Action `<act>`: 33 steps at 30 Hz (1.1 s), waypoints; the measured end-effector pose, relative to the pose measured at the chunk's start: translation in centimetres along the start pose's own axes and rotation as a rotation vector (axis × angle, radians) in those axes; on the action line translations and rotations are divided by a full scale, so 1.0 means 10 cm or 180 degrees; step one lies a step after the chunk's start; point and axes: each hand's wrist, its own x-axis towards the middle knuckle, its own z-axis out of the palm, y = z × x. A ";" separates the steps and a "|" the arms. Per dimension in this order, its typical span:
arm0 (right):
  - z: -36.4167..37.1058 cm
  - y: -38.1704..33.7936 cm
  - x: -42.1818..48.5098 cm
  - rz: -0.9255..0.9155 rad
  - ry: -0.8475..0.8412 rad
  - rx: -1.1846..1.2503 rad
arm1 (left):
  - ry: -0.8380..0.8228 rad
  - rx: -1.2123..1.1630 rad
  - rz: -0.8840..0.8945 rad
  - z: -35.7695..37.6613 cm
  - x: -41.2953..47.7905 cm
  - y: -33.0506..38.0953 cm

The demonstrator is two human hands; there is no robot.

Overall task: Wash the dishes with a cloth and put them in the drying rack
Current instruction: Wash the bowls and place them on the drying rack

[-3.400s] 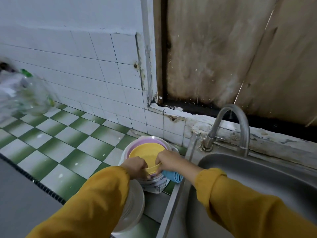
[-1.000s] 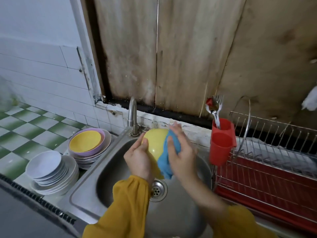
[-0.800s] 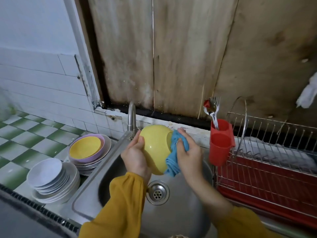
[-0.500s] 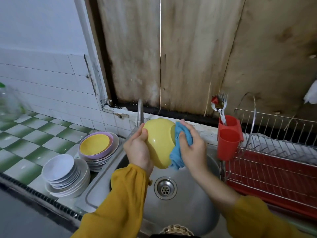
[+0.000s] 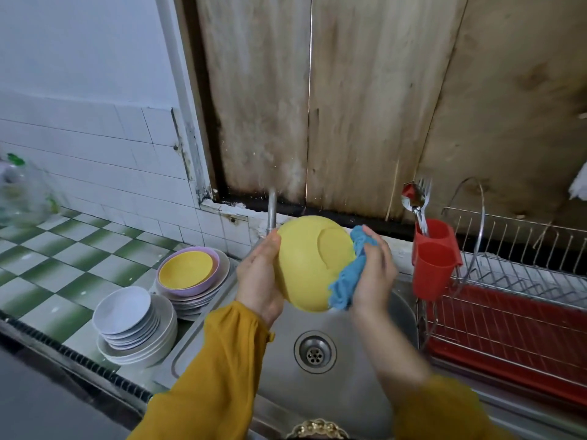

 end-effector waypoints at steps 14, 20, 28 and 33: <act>0.12 -0.37 0.23 -0.0388 -0.0930 -0.1823 | -0.0698 0.1032 0.1154 0.03 -0.14 -0.04; 0.18 -0.35 -0.06 -0.1889 -0.1801 -0.2292 | -0.0736 0.1135 0.1308 0.11 -0.15 -0.04; -0.01 -0.30 0.22 0.1175 -0.0728 -0.0385 | -0.0700 0.0681 0.1613 -0.02 -0.20 0.05; -0.10 -0.19 0.15 0.2098 -0.0488 0.0321 | -0.0615 0.0650 0.1494 -0.10 -0.11 -0.05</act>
